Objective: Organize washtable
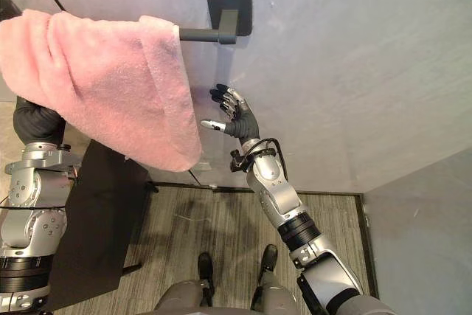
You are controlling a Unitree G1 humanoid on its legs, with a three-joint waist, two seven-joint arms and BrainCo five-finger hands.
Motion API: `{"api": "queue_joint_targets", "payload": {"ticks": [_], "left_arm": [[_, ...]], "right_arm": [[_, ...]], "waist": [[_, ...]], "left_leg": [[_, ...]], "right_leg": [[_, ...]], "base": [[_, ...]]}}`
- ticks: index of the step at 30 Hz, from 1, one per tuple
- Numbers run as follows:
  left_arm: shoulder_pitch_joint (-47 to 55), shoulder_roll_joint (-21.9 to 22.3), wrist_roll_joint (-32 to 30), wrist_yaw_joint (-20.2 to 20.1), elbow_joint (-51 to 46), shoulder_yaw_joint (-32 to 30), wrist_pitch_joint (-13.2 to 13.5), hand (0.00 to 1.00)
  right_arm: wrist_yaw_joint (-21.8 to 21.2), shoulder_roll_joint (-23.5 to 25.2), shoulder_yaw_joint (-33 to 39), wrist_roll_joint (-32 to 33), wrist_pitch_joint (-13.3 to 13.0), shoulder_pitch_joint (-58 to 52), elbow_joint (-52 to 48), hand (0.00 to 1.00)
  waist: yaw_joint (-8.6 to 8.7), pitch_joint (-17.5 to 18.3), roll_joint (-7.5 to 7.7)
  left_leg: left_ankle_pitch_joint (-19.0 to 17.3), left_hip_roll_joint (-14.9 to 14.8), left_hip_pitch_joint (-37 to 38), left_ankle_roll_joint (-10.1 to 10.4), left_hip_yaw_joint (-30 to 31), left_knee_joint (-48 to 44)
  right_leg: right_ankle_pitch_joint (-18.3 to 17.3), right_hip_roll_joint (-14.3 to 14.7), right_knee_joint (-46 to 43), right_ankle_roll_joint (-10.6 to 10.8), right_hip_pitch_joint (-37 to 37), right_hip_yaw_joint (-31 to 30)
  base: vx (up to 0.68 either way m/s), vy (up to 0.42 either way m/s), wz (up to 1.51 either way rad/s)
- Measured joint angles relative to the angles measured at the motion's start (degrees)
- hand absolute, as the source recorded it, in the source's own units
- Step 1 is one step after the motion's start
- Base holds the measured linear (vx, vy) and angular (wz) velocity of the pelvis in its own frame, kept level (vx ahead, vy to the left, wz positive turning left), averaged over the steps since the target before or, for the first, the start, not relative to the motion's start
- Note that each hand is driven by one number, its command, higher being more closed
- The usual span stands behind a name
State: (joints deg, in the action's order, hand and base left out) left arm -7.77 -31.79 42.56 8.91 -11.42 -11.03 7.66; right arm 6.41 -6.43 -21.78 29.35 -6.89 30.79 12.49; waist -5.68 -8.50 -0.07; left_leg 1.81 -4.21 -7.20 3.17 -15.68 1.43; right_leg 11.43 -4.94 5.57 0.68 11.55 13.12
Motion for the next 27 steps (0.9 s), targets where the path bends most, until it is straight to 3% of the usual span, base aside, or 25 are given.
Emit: {"api": "queue_joint_targets", "payload": {"ticks": [9,10,19,27], "left_arm": [[0.0,2.0,-0.5,0.0,0.0,0.0,0.0,1.00],[0.0,2.7,-0.5,0.0,0.0,0.0,0.0,1.00],[0.0,4.7,-0.5,0.0,-2.6,0.3,0.1,1.00],[0.0,7.6,-0.5,0.0,-2.6,0.4,0.1,1.00]], "right_arm": [[-0.2,1.9,-1.8,4.4,-0.1,4.4,0.0,0.00],[-0.1,2.2,-1.8,4.3,-0.1,5.5,0.0,1.00],[1.2,4.3,-1.1,3.8,-1.4,13.5,2.7,1.00],[2.4,6.7,-0.7,3.9,-1.7,14.7,3.1,1.00]], "waist": [[-0.16,-0.1,-0.10],[-0.20,-0.1,-0.10],[-1.50,-0.1,-0.18],[-1.46,-0.2,-0.22]], "left_leg": [[0.4,0.2,0.7,-0.1,0.0,0.8],[0.4,0.2,0.8,-0.1,0.0,0.8],[1.3,0.3,1.6,0.0,0.0,2.7],[1.9,0.6,2.0,-0.2,0.1,3.8]], "right_leg": [[0.0,-0.1,0.0,0.0,-0.4,0.1],[0.0,-0.1,0.0,0.0,-0.5,0.1],[0.0,-0.1,0.0,0.0,-0.4,0.3],[-0.1,-0.2,0.0,0.1,-0.4,0.4]], "base": [[0.04,0.027,0.00],[0.00,0.000,0.00],[0.01,0.006,0.01],[0.03,0.025,0.01]]}}
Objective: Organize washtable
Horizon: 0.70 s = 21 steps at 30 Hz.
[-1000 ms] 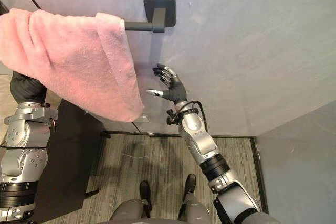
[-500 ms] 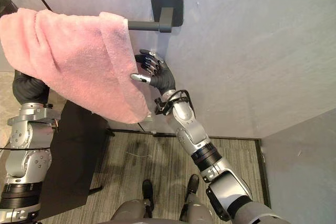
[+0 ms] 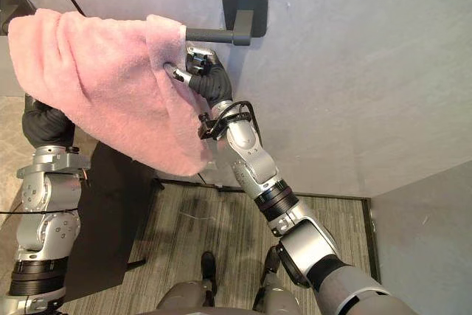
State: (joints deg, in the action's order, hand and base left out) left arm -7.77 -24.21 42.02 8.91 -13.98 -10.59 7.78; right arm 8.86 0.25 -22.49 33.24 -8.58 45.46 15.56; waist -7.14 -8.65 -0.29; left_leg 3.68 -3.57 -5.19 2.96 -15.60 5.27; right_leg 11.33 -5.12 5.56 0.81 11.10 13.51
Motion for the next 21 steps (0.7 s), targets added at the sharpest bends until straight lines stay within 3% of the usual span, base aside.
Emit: {"api": "queue_joint_targets", "payload": {"ticks": [13,21], "left_arm": [[0.1,3.4,-2.3,-0.1,0.2,-1.4,0.0,1.00],[-3.6,-0.3,-2.9,-0.3,8.6,-4.1,0.0,1.00]], "right_arm": [[-2.8,-2.2,4.3,-3.3,0.3,-2.4,-1.0,1.00],[-5.5,-7.5,7.5,-3.6,0.3,-7.1,-6.4,1.00]], "waist": [[0.24,-0.3,-0.31],[1.75,-0.5,0.03]], "left_leg": [[0.2,0.4,-0.1,0.0,1.2,0.3],[0.2,0.7,0.0,0.0,1.0,0.5]], "right_leg": [[-0.4,-0.7,0.0,0.5,-0.7,1.3],[-0.5,-1.2,0.0,1.2,-0.7,1.0]], "base": [[0.03,0.030,0.06],[0.03,0.025,0.00]]}}
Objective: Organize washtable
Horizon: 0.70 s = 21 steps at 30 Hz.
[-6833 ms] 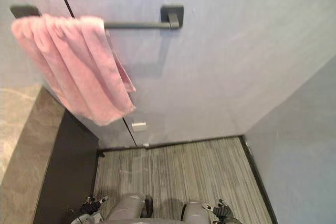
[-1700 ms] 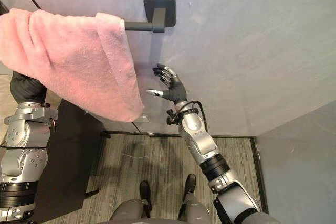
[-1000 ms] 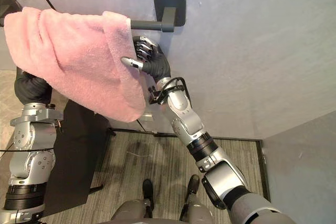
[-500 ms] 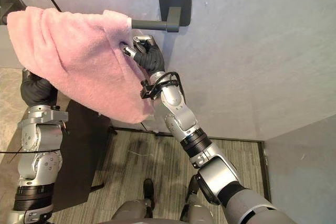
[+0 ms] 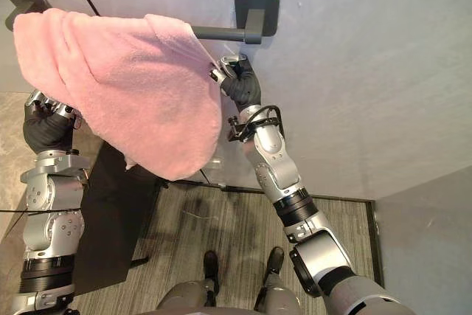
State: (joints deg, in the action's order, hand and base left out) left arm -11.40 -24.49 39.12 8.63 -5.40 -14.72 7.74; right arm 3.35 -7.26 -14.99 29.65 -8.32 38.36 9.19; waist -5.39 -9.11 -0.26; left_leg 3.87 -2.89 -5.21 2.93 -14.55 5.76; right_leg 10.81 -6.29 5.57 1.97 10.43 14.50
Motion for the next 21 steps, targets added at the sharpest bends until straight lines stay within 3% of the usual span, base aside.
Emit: {"api": "queue_joint_targets", "payload": {"ticks": [6,15,16,21], "left_arm": [[-3.7,-1.6,0.0,-0.4,1.6,-1.9,0.0,1.00],[-6.3,-3.3,-0.1,-1.1,4.3,-1.8,0.0,1.00],[-6.3,-3.3,-0.1,-1.1,4.4,-1.8,0.0,1.00],[-6.5,-3.3,0.0,-0.8,6.9,-2.0,0.0,1.00]], "right_arm": [[-1.3,-3.1,1.0,0.0,-0.1,-2.5,-4.1,1.00],[-2.1,-3.4,3.8,0.0,-0.1,-3.7,-6.0,1.00],[-2.1,-3.5,4.0,0.0,-0.1,-3.7,-6.1,0.00],[-2.0,-3.5,8.0,0.2,-0.1,-7.1,-6.1,0.00]], "waist": [[0.12,0.0,0.09],[0.41,-0.1,0.13],[0.45,-0.1,0.14],[0.97,0.0,0.15]], "left_leg": [[0.0,0.0,-0.1,0.0,-0.5,-0.2],[0.0,0.2,0.0,0.0,-1.2,-0.2],[0.0,0.2,0.0,0.0,-1.2,-0.2],[0.0,0.2,0.1,0.0,-1.4,0.0]], "right_leg": [[0.1,0.3,0.0,-0.2,0.5,-0.6],[0.3,0.3,0.0,-0.1,0.6,-1.3],[0.3,0.3,0.0,-0.1,0.7,-1.3],[0.3,0.3,0.0,0.0,0.7,-1.6]], "base": [[0.04,0.010,-0.06],[0.02,0.011,-0.03],[0.03,0.017,-0.02],[0.04,0.017,-0.02]]}}
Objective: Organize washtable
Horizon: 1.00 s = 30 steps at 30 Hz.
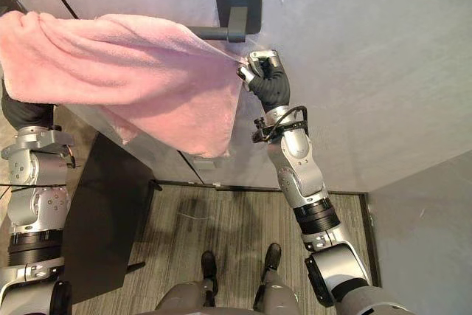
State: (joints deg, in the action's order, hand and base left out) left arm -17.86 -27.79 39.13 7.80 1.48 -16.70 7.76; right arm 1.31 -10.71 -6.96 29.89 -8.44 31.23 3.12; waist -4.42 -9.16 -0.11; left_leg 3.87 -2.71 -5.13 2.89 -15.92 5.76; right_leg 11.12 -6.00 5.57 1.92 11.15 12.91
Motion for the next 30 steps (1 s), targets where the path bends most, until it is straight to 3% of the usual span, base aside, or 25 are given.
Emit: {"api": "queue_joint_targets", "payload": {"ticks": [6,16,30], "left_arm": [[0.9,0.0,0.0,0.7,1.4,-2.0,0.0,1.00],[1.2,0.5,0.1,1.1,1.3,-2.0,0.0,1.00],[5.4,5.0,-2.1,0.0,0.9,0.8,0.3,1.00]], "right_arm": [[1.3,-2.2,4.2,1.1,0.1,-3.8,0.7,0.00],[0.7,-1.9,3.5,3.0,0.3,-7.6,1.0,0.00],[-1.9,-0.9,0.1,0.9,3.4,-17.6,2.2,0.00]], "waist": [[0.48,0.0,0.01],[0.48,0.0,0.02],[0.84,0.1,0.19]], "left_leg": [[0.0,-0.3,0.2,0.0,-0.8,-0.2],[-0.1,-0.7,0.4,0.0,-1.2,-0.3],[-0.3,-1.1,-1.1,0.0,-1.6,-0.7]], "right_leg": [[0.1,0.5,0.0,-0.2,0.2,-0.7],[0.2,0.9,0.0,-0.2,0.2,-1.0],[0.5,0.9,0.1,-0.4,2.0,-1.9]], "base": [[0.04,0.009,-0.07],[0.03,0.007,-0.02],[0.03,0.017,-0.02]]}}
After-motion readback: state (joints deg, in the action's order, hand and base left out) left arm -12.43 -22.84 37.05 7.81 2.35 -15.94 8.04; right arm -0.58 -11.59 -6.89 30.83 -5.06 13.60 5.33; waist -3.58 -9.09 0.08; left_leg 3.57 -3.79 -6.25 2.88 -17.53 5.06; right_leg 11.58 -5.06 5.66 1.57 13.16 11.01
